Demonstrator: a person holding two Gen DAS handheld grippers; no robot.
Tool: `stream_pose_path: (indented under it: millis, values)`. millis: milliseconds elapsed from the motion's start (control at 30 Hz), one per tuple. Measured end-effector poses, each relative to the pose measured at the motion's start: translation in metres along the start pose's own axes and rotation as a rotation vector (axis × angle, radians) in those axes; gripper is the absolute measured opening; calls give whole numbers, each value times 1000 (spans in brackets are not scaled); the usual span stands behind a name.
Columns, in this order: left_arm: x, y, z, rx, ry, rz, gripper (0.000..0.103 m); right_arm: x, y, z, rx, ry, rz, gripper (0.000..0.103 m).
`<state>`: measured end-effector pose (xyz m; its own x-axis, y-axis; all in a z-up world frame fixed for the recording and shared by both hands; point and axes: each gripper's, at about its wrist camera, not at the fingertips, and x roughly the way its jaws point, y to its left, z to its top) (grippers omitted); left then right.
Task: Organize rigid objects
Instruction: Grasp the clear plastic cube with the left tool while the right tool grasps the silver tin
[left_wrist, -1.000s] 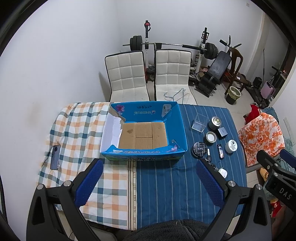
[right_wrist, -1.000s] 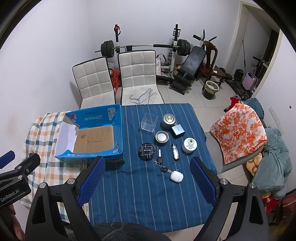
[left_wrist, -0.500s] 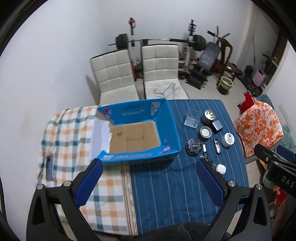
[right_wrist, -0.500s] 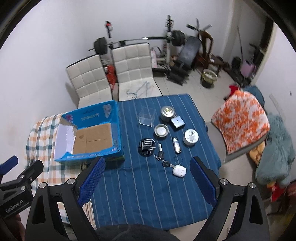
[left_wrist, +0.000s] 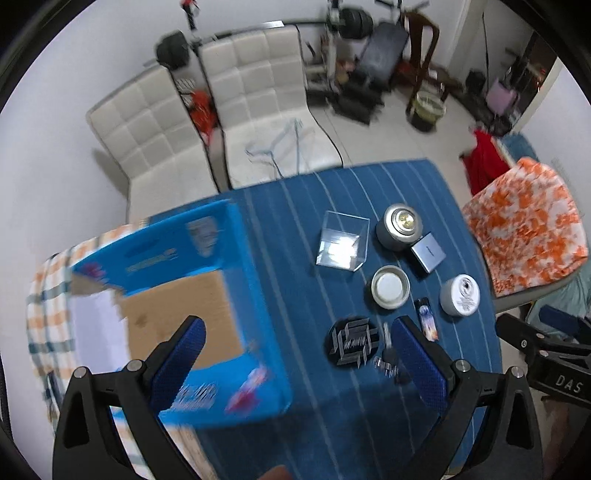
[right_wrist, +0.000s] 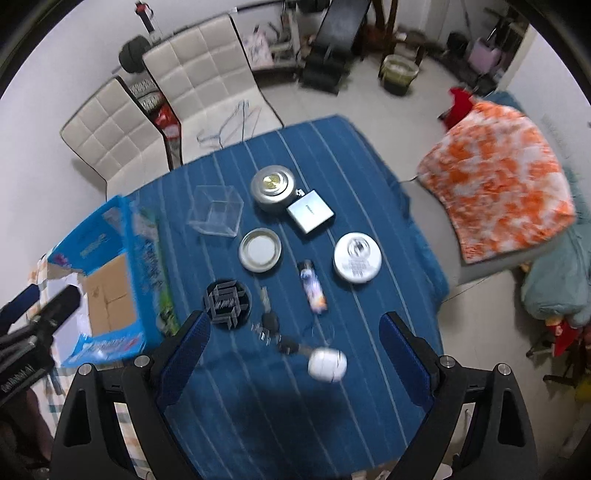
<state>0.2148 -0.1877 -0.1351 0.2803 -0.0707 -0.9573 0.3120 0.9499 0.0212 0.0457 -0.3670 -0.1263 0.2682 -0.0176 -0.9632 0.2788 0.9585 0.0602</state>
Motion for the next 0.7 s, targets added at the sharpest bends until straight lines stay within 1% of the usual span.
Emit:
stream_pose_path:
  millis: [67, 100, 167, 233, 300, 467, 500, 533, 567, 600, 667, 700]
  values:
    - [35, -13, 20, 20, 40, 10, 103, 32, -7, 31, -17, 19, 13, 95]
    - [58, -21, 32, 31, 61, 18, 103, 45, -10, 42, -27, 24, 2, 95]
    - [94, -30, 46, 43, 103, 3, 103, 72, -17, 66, -42, 35, -5, 95]
    - [127, -37, 55, 45, 144, 6, 103, 100, -25, 87, -47, 59, 10, 95]
    - [155, -43, 61, 51, 187, -6, 103, 126, -28, 104, -47, 80, 16, 95]
    - [199, -55, 64, 74, 261, -11, 103, 180, -27, 138, -54, 133, 47, 95]
    - [205, -56, 64, 71, 271, -19, 99, 188, -26, 143, -55, 138, 52, 95]
    - [210, -57, 65, 70, 274, -24, 87, 195, -25, 148, -57, 142, 59, 95]
    - [215, -57, 65, 65, 285, -21, 77, 200, -23, 152, -59, 146, 66, 95]
    - [219, -53, 63, 47, 305, -27, 63, 205, -22, 156, -61, 153, 77, 95]
    - [219, -41, 65, -18, 312, -44, 63, 214, -19, 162, -58, 164, 98, 95]
    - [218, -36, 64, -50, 303, -16, 63, 218, -17, 165, -53, 171, 113, 95]
